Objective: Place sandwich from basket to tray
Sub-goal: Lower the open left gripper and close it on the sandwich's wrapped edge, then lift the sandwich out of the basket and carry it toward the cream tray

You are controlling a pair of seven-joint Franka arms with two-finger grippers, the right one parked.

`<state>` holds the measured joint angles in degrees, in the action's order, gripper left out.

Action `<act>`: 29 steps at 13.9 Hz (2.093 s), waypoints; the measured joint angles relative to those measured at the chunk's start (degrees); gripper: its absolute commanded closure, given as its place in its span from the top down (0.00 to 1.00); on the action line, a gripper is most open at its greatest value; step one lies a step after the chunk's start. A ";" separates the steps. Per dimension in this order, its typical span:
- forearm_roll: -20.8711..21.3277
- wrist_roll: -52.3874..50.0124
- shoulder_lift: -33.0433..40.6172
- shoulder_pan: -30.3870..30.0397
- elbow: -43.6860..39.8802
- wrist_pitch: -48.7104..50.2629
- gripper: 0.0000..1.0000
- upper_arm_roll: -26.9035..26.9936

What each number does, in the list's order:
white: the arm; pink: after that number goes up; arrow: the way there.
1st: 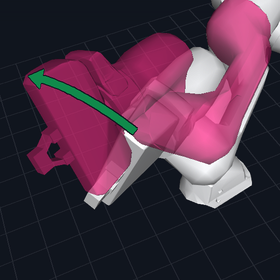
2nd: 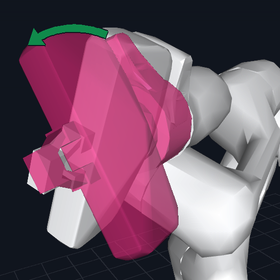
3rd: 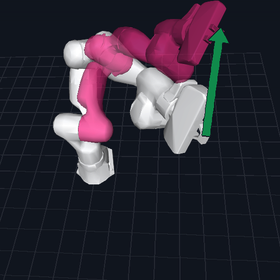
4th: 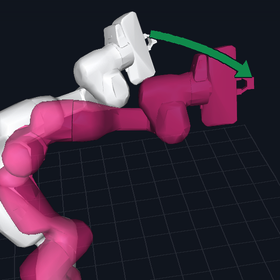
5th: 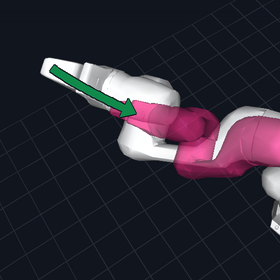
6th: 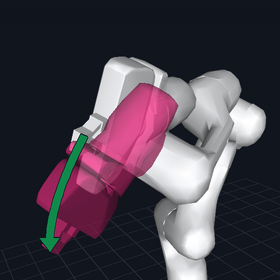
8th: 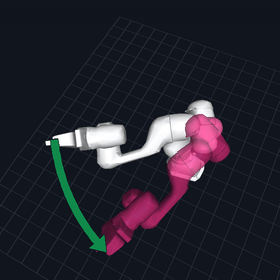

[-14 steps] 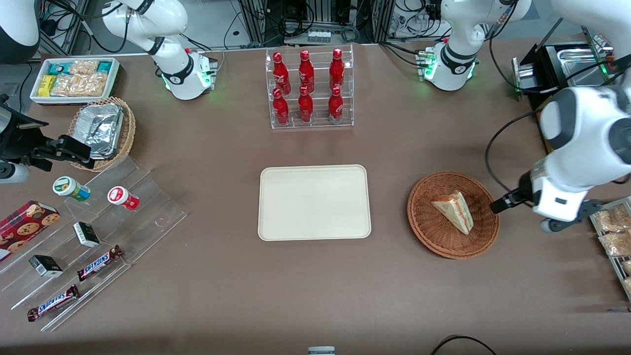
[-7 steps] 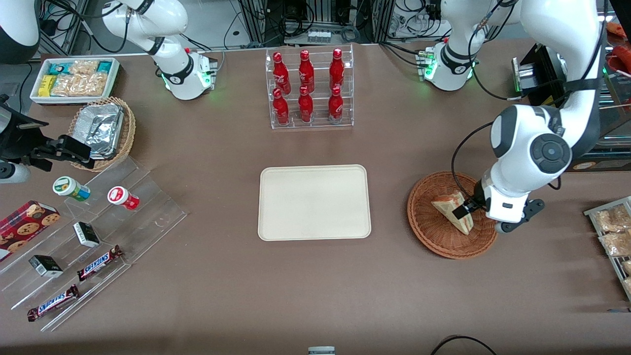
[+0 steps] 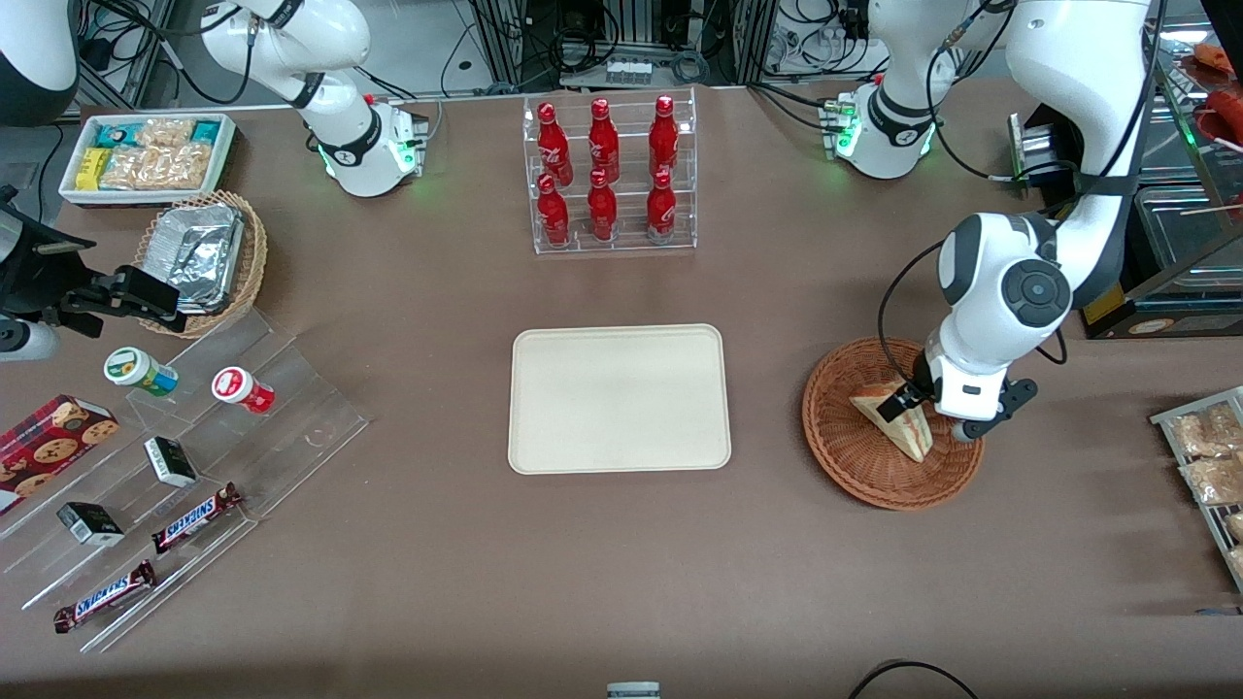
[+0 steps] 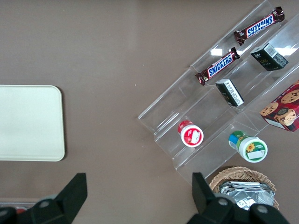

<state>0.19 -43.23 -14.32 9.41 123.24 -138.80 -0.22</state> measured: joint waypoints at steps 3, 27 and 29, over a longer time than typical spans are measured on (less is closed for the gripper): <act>0.00 -0.42 -0.01 0.87 1.17 -1.93 1.00 -0.04; 3.68 -1.90 3.18 21.34 -19.86 27.84 0.00 -1.11; 3.68 -3.67 -0.81 25.64 -23.34 27.76 0.00 -1.15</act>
<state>3.87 -46.89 -15.13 35.04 99.90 -111.04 -1.37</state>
